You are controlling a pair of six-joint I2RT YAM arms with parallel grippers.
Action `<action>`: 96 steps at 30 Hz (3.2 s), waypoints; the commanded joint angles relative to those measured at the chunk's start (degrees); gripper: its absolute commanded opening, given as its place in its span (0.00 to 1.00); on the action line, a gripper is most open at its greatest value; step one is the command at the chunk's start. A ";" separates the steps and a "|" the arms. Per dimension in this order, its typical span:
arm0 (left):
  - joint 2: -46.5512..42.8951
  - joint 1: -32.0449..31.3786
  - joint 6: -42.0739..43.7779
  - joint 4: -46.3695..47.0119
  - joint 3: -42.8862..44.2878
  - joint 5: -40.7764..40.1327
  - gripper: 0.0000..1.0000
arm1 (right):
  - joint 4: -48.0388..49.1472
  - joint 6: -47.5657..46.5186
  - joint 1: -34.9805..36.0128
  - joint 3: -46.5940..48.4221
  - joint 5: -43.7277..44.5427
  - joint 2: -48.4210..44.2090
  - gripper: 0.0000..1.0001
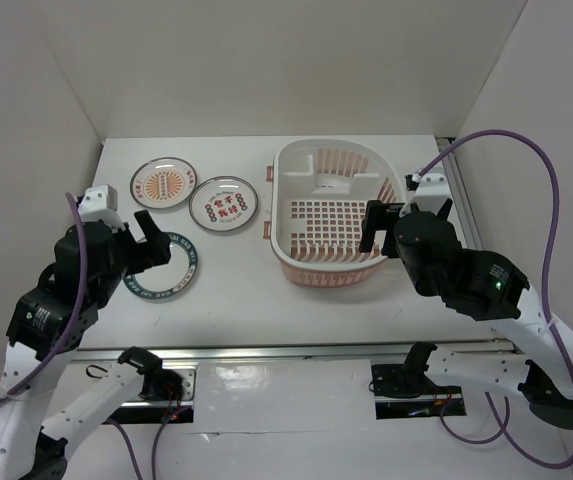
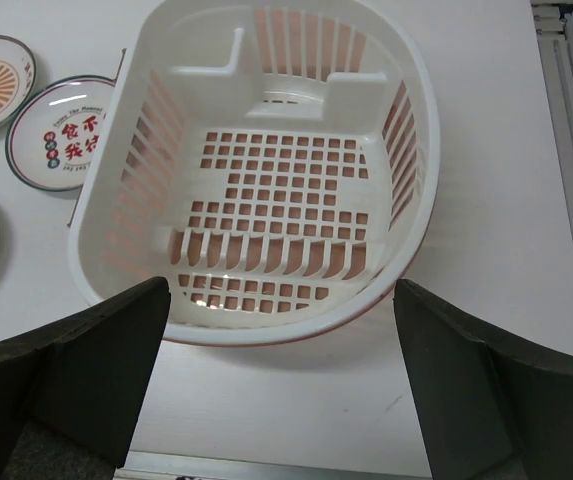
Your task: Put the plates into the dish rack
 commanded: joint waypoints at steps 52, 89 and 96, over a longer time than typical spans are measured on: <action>54.16 47.16 -17.13 60.48 -12.31 38.94 1.00 | 33.56 -14.10 0.59 -11.00 -36.23 3.03 1.00; 80.36 43.38 -21.09 68.05 2.91 35.96 0.32 | 37.60 -12.00 1.64 -12.06 -39.05 7.25 1.00; 81.59 43.38 -21.62 65.33 5.97 35.95 0.00 | 37.60 -11.46 1.64 -12.58 -39.05 7.25 1.00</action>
